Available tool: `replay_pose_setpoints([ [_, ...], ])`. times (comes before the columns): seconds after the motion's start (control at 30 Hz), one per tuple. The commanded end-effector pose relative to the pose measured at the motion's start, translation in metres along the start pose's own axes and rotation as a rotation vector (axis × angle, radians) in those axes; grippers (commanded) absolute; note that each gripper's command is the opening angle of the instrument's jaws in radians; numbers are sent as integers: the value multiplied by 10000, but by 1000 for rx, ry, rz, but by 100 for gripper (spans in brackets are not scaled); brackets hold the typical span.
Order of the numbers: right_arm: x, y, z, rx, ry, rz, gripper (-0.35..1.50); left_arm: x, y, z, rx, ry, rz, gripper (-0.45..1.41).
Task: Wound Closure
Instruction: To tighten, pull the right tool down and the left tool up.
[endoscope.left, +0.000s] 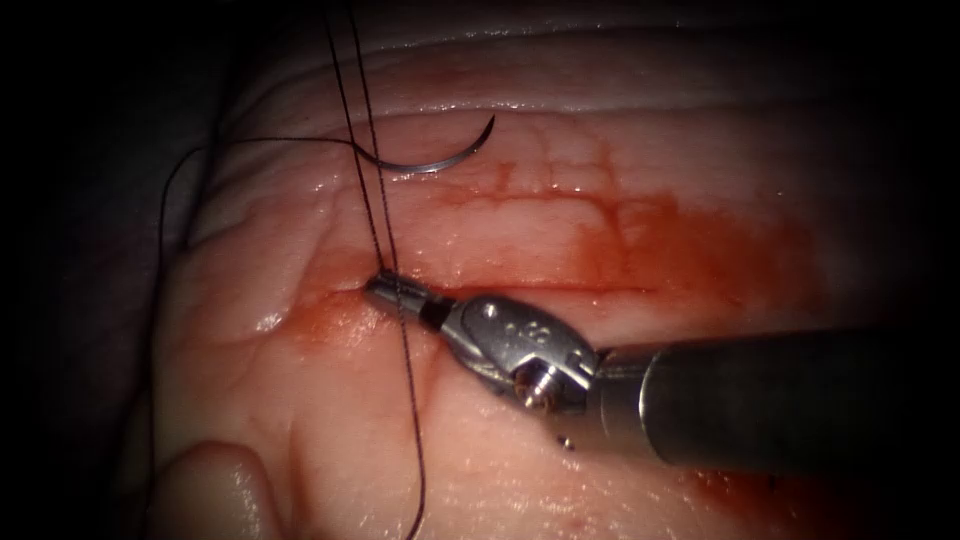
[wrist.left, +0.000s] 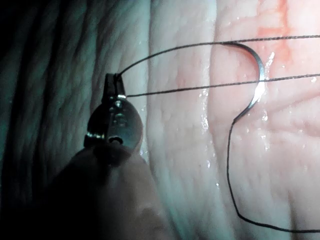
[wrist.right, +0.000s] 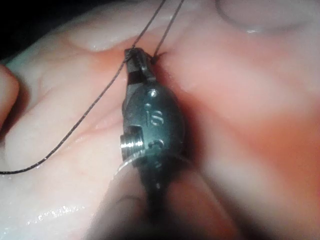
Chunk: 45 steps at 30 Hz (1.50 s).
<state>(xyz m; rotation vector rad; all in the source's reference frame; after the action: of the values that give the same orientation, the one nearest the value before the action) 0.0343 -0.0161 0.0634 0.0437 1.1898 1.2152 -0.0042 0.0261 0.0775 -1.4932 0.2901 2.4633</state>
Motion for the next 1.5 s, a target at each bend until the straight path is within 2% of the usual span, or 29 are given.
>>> replay_pose_setpoints([
  [0.03,-11,-6,4,1,-9,-3,-35,-5,-7,10,15,1,4,-45],
  [0.27,-19,-8,3,0,-17,-13,-35,-10,-13,13,27,-13,6,-45],
  [0.5,-22,-11,2,22,10,-30,-35,-11,-18,17,50,-32,17,-45],
  [0.67,-33,-15,-1,37,18,-64,-35,-11,-24,24,61,-38,24,-45],
  [1.2,-60,-24,-12,50,-37,-101,-35,-20,-55,37,128,-28,55,-45],
  [1.37,-73,-29,-17,49,-79,-121,-35,-22,-56,38,129,-29,58,-45],
  [1.5,-76,-32,-18,49,-80,-118,-35,-23,-55,37,128,-27,59,-45],
])
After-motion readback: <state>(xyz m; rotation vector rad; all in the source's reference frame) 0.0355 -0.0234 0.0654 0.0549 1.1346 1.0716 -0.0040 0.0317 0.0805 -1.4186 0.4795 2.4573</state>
